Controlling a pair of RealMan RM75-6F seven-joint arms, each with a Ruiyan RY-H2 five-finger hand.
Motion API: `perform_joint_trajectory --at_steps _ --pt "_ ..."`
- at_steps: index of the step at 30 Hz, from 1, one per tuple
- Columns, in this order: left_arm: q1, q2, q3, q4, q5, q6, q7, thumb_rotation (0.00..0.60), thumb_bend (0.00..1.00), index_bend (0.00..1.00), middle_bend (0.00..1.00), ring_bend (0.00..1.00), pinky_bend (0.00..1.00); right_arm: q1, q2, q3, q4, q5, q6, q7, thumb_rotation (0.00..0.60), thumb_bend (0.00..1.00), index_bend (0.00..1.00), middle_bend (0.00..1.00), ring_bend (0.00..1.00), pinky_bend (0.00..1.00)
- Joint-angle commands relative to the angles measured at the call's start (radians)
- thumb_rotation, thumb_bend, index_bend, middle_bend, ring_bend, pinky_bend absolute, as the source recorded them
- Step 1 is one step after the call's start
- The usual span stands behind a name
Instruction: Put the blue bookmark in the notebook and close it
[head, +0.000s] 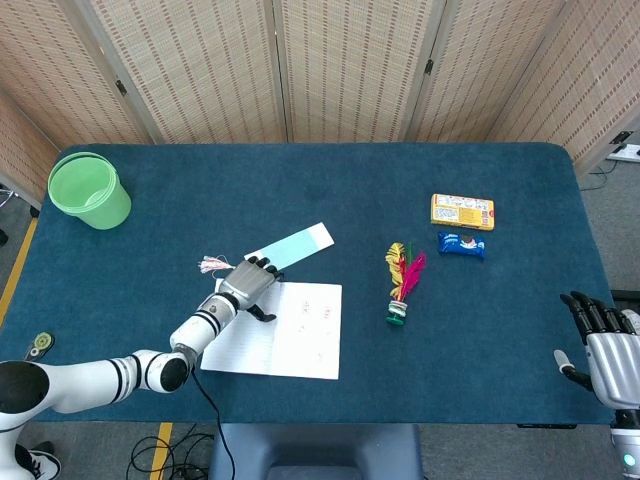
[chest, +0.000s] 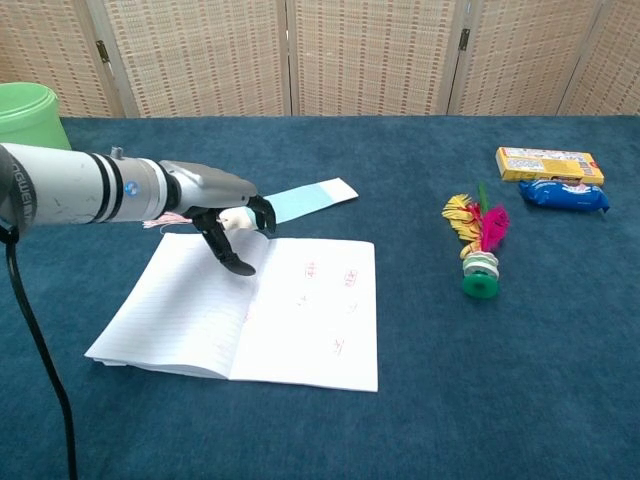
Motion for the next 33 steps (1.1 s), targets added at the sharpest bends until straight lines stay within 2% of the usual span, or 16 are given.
perform_joint_trajectory --at_steps 1,16,24,30,32,33 --pt "-0.024 0.017 0.023 -0.015 -0.048 -0.011 0.001 0.282 0.23 0.23 0.22 0.11 0.16 -0.001 0.000 0.000 0.001 0.000 0.001 0.001 0.600 0.21 0.14 0.13 0.17 0.22" --pt "-0.042 0.051 0.079 -0.114 0.017 -0.009 -0.047 0.271 0.23 0.24 0.24 0.11 0.16 0.001 -0.004 0.002 0.004 0.003 -0.006 0.000 0.600 0.21 0.14 0.13 0.17 0.22" --pt "-0.044 0.104 0.108 -0.185 0.024 0.014 -0.059 0.269 0.23 0.24 0.25 0.11 0.16 -0.002 -0.004 0.002 0.004 0.003 -0.002 0.002 0.600 0.21 0.14 0.13 0.17 0.22" --pt "-0.026 0.137 0.095 -0.212 0.035 0.051 -0.108 0.274 0.23 0.23 0.25 0.11 0.16 -0.002 -0.003 0.002 0.005 -0.004 0.001 0.006 0.600 0.21 0.14 0.13 0.17 0.22" --pt "-0.007 0.133 0.074 -0.209 0.060 0.097 -0.133 0.346 0.23 0.22 0.25 0.11 0.16 -0.002 -0.003 0.002 0.006 -0.006 0.002 0.008 0.600 0.21 0.14 0.13 0.17 0.22" --pt "0.004 0.124 0.065 -0.200 0.078 0.128 -0.141 0.450 0.23 0.22 0.25 0.11 0.16 -0.002 -0.003 0.002 0.006 -0.007 0.002 0.008 0.600 0.21 0.14 0.13 0.17 0.22"
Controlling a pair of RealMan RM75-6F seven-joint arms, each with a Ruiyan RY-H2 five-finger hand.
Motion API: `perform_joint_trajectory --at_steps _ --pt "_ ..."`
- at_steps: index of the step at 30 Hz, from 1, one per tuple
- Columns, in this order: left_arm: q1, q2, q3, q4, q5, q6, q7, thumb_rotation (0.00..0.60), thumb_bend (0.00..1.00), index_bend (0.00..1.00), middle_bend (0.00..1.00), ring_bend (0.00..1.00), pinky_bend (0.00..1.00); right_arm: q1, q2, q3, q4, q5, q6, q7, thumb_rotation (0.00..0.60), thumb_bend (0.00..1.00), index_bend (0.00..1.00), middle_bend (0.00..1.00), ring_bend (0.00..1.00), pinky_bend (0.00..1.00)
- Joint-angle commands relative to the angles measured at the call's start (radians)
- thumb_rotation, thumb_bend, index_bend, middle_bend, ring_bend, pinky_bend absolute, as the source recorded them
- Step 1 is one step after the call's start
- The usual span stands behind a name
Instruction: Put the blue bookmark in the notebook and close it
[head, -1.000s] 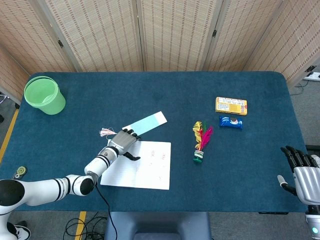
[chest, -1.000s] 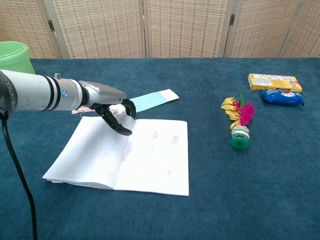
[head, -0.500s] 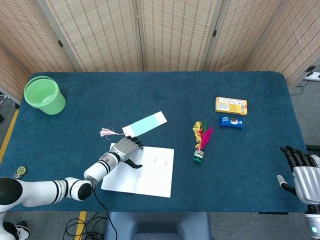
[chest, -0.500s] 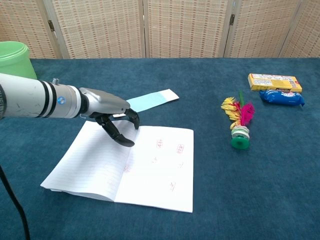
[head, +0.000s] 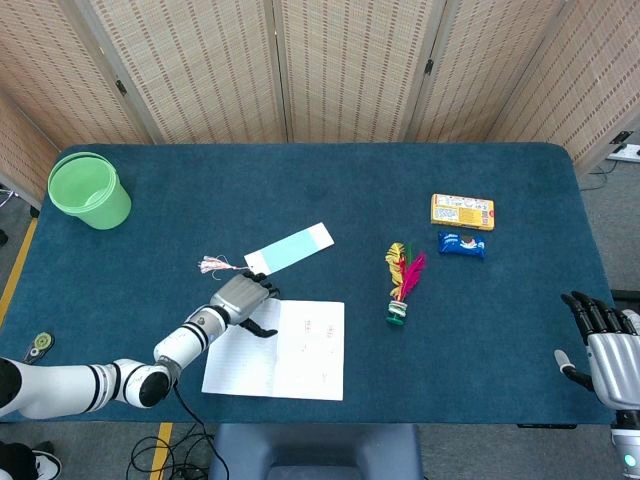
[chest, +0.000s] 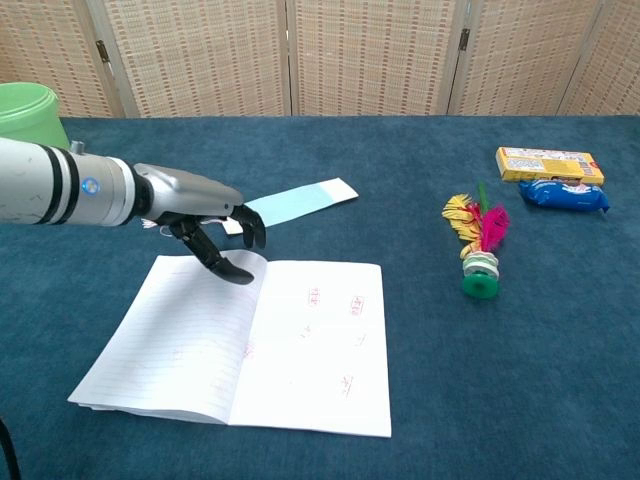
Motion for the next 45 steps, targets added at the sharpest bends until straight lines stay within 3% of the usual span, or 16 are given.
perform_joint_trajectory --at_steps 1,3,6,16,45 --pt "0.042 -0.029 -0.037 0.030 0.065 0.113 -0.034 0.535 0.23 0.21 0.25 0.11 0.16 0.000 0.000 0.000 0.001 -0.002 0.001 0.002 0.600 0.21 0.14 0.13 0.17 0.22" --pt "0.063 -0.074 -0.050 0.085 0.098 0.181 -0.034 0.592 0.23 0.21 0.25 0.11 0.16 0.000 -0.001 -0.001 0.001 -0.004 0.001 0.003 0.600 0.21 0.14 0.13 0.17 0.22" --pt "0.075 -0.127 -0.066 0.162 0.105 0.209 -0.033 0.600 0.23 0.21 0.25 0.11 0.16 -0.002 -0.002 -0.002 0.002 -0.006 0.003 0.006 0.600 0.21 0.14 0.13 0.17 0.22" --pt "0.065 -0.257 -0.132 0.394 -0.030 0.130 0.007 0.600 0.23 0.18 0.24 0.11 0.16 -0.007 0.000 -0.003 0.001 -0.007 0.008 0.007 0.600 0.21 0.14 0.13 0.18 0.22" --pt "0.034 -0.421 -0.227 0.648 -0.173 0.024 0.081 0.600 0.23 0.18 0.24 0.11 0.16 -0.008 -0.001 0.000 0.004 0.015 -0.004 0.001 0.600 0.21 0.14 0.13 0.18 0.22"
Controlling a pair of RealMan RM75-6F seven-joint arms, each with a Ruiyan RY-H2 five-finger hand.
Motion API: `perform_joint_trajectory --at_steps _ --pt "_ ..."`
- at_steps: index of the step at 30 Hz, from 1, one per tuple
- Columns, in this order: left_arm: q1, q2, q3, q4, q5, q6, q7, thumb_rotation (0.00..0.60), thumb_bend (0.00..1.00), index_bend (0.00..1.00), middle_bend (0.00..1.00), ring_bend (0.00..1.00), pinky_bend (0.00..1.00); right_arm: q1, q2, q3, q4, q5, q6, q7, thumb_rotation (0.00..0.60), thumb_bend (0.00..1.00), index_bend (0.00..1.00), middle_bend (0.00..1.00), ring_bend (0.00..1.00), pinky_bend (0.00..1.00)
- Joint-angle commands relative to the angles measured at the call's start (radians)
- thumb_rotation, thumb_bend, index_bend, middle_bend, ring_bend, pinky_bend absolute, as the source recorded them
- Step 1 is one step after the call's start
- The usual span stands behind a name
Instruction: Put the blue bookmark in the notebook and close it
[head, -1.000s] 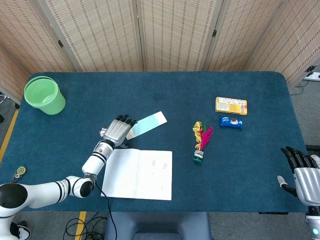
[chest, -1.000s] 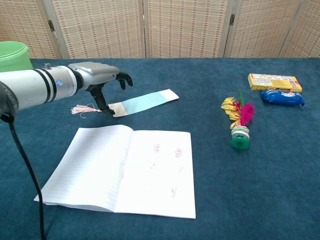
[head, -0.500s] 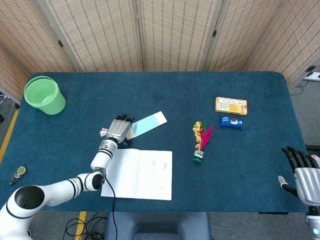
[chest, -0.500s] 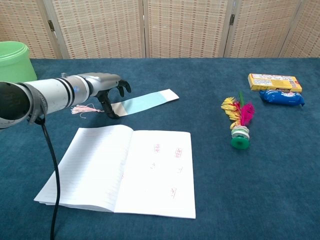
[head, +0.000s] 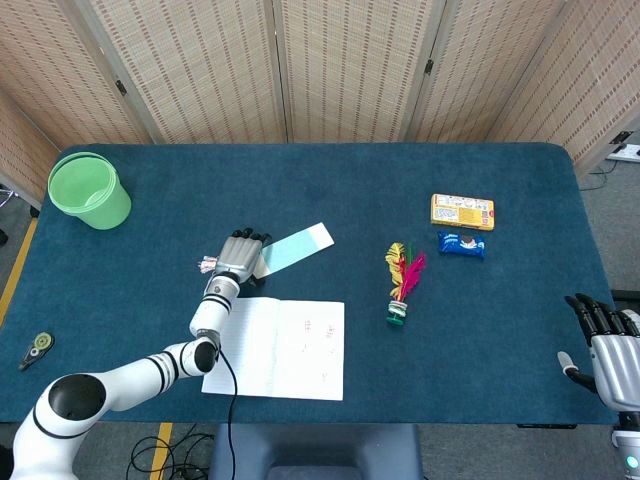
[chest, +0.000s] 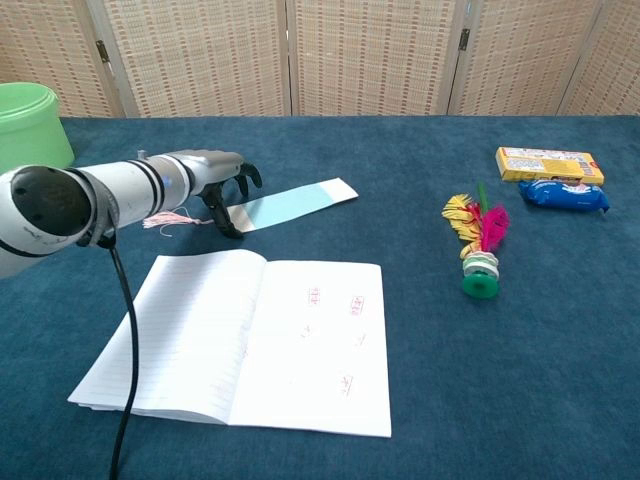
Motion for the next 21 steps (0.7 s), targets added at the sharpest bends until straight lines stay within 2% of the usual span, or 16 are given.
perform_joint_trajectory --at_steps 1,15,21 --pt "0.000 -0.009 -0.005 0.014 -0.002 -0.007 0.004 0.600 0.23 0.18 0.24 0.11 0.16 0.000 0.000 0.000 0.001 0.001 -0.001 0.000 0.600 0.21 0.14 0.13 0.18 0.22" --pt "-0.003 -0.033 -0.026 0.067 -0.022 -0.030 0.034 0.600 0.23 0.20 0.24 0.11 0.16 0.000 0.000 0.001 0.002 0.007 -0.005 -0.001 0.600 0.21 0.14 0.13 0.18 0.22" --pt "0.001 -0.039 -0.029 0.073 -0.010 -0.034 0.034 0.600 0.23 0.24 0.25 0.11 0.16 0.001 0.000 0.001 0.004 0.008 -0.008 0.000 0.600 0.21 0.14 0.13 0.18 0.22"
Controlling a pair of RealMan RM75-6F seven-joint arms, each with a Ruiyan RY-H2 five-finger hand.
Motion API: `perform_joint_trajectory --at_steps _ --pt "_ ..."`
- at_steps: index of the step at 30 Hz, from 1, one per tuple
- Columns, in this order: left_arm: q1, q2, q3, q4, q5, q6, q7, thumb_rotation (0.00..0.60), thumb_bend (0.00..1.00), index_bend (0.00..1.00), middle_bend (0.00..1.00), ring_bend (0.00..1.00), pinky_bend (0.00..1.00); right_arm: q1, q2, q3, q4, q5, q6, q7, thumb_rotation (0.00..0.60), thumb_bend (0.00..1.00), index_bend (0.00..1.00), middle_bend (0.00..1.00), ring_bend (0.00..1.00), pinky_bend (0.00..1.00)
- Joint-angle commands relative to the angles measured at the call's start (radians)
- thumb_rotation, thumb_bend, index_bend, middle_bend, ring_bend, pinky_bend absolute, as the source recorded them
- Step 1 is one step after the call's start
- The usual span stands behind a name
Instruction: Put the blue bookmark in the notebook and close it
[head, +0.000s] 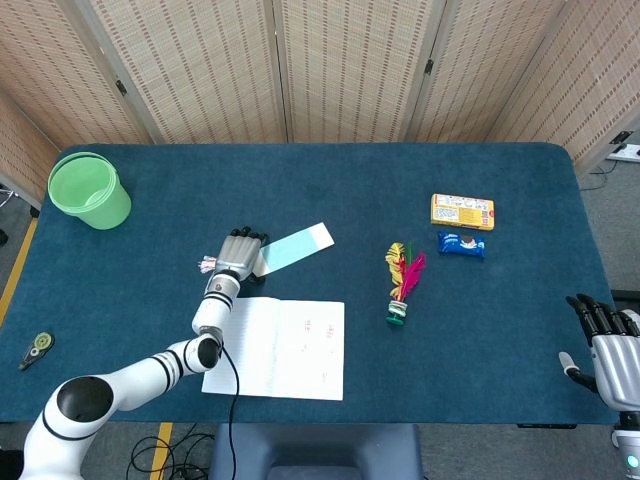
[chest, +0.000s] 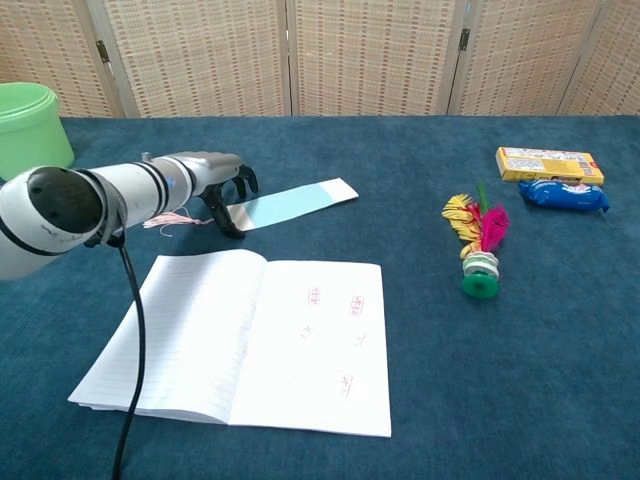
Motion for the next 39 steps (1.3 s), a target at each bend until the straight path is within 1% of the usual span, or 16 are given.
perform_joint_trajectory --at_steps 1,12,20,24,28,32,39 --pt "0.002 -0.003 -0.001 0.003 0.008 -0.001 -0.001 0.600 0.23 0.25 0.25 0.11 0.16 0.000 0.000 0.000 0.000 0.000 0.000 0.000 0.600 0.21 0.14 0.13 0.18 0.22" --pt "0.016 -0.007 -0.013 0.018 0.059 -0.003 -0.040 0.600 0.23 0.31 0.32 0.13 0.16 -0.001 -0.001 0.000 0.001 0.000 0.000 0.001 0.600 0.21 0.14 0.13 0.18 0.22" --pt "0.031 -0.006 -0.015 0.030 0.105 -0.020 -0.078 0.600 0.23 0.35 0.39 0.19 0.16 -0.002 0.000 0.000 -0.002 -0.002 0.003 -0.002 0.600 0.21 0.14 0.13 0.18 0.22" --pt "0.044 0.003 -0.014 0.026 0.143 -0.022 -0.110 0.600 0.25 0.38 0.42 0.21 0.16 -0.002 0.000 0.000 -0.003 0.000 0.003 -0.004 0.600 0.21 0.14 0.13 0.18 0.22" --pt "0.061 0.024 -0.006 0.013 0.186 -0.026 -0.140 0.600 0.25 0.41 0.45 0.23 0.16 -0.001 -0.001 0.000 -0.006 -0.003 0.005 -0.006 0.600 0.21 0.14 0.13 0.18 0.22" --pt "0.079 0.054 0.002 -0.012 0.206 -0.036 -0.158 0.600 0.25 0.42 0.46 0.23 0.16 0.001 -0.002 0.001 -0.009 -0.006 0.003 -0.007 0.600 0.21 0.14 0.13 0.18 0.22" --pt "0.117 0.132 0.029 -0.090 0.257 -0.035 -0.181 0.600 0.25 0.43 0.47 0.24 0.16 0.003 -0.001 0.000 -0.019 -0.017 0.007 -0.017 0.600 0.21 0.14 0.13 0.18 0.22"
